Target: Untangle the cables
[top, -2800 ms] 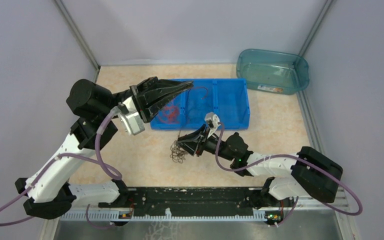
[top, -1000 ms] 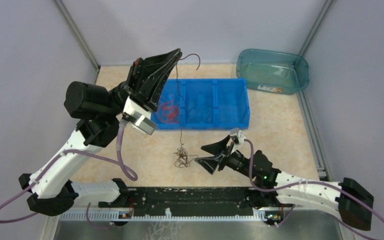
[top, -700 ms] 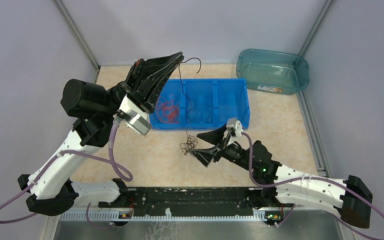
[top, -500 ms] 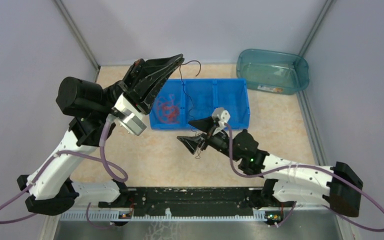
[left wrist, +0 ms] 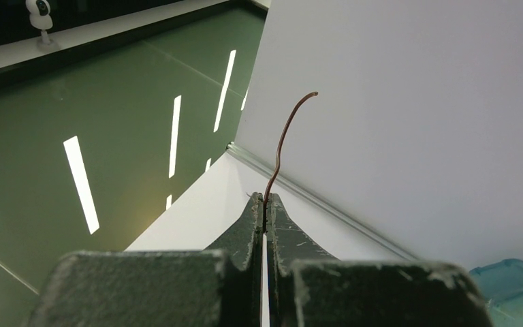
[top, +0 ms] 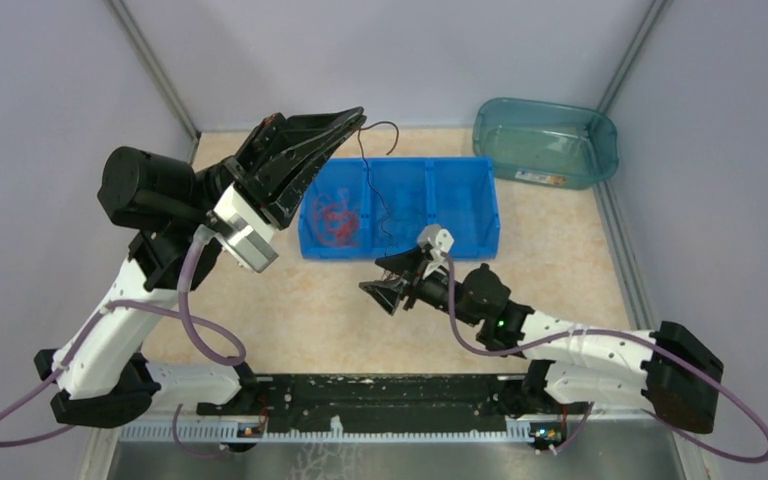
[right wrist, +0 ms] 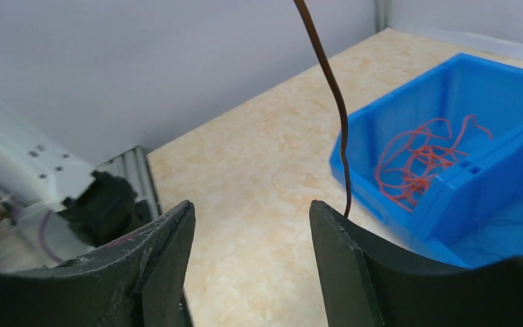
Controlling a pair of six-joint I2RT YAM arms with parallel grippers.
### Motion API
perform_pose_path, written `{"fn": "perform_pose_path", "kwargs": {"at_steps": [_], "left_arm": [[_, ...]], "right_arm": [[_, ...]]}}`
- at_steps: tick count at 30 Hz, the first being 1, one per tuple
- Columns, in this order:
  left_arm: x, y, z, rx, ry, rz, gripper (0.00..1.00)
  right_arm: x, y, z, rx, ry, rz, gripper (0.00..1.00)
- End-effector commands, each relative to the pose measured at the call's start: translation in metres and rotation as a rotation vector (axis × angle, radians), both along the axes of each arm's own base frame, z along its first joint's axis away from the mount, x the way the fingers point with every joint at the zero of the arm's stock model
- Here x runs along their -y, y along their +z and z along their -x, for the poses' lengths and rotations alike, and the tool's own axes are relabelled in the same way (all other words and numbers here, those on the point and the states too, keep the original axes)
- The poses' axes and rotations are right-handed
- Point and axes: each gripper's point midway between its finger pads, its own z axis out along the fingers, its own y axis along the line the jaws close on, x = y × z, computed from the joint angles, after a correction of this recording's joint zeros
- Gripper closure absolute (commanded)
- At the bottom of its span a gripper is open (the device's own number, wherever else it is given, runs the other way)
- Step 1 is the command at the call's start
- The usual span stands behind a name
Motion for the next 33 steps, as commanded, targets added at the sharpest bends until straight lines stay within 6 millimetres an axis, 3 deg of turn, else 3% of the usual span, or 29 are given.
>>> {"fn": "perform_pose_path", "kwargs": {"at_steps": [1, 4, 10, 15, 18, 23, 29, 33], "left_arm": [[0.000, 0.002, 0.007, 0.028, -0.015, -0.009, 1.00], [0.000, 0.000, 0.008, 0.032, -0.017, -0.016, 1.00], [0.000, 0.002, 0.009, 0.036, -0.023, -0.013, 1.00], [0.001, 0.005, 0.010, 0.040, -0.028, -0.008, 1.00], [0.001, 0.009, 0.011, 0.044, -0.028, -0.002, 1.00], [0.001, 0.015, 0.011, 0.059, -0.025, 0.008, 1.00], [-0.001, 0.026, 0.015, 0.092, -0.026, 0.026, 1.00], [-0.003, 0.040, 0.018, 0.140, -0.015, 0.058, 1.00]], "right_arm": [[0.014, 0.050, 0.041, 0.012, 0.189, -0.189, 0.37], [0.027, 0.056, 0.051, 0.012, 0.206, -0.206, 0.37], [0.033, 0.050, 0.037, 0.010, 0.132, -0.181, 0.34], [0.007, 0.053, 0.026, 0.035, 0.156, -0.129, 0.32], [-0.013, 0.056, 0.029, 0.042, 0.233, -0.130, 0.35], [-0.035, 0.029, 0.032, -0.045, 0.313, -0.140, 0.46], [-0.044, -0.010, 0.031, -0.170, 0.326, -0.155, 0.66], [-0.046, -0.031, 0.031, -0.220, 0.324, -0.155, 0.72]]}}
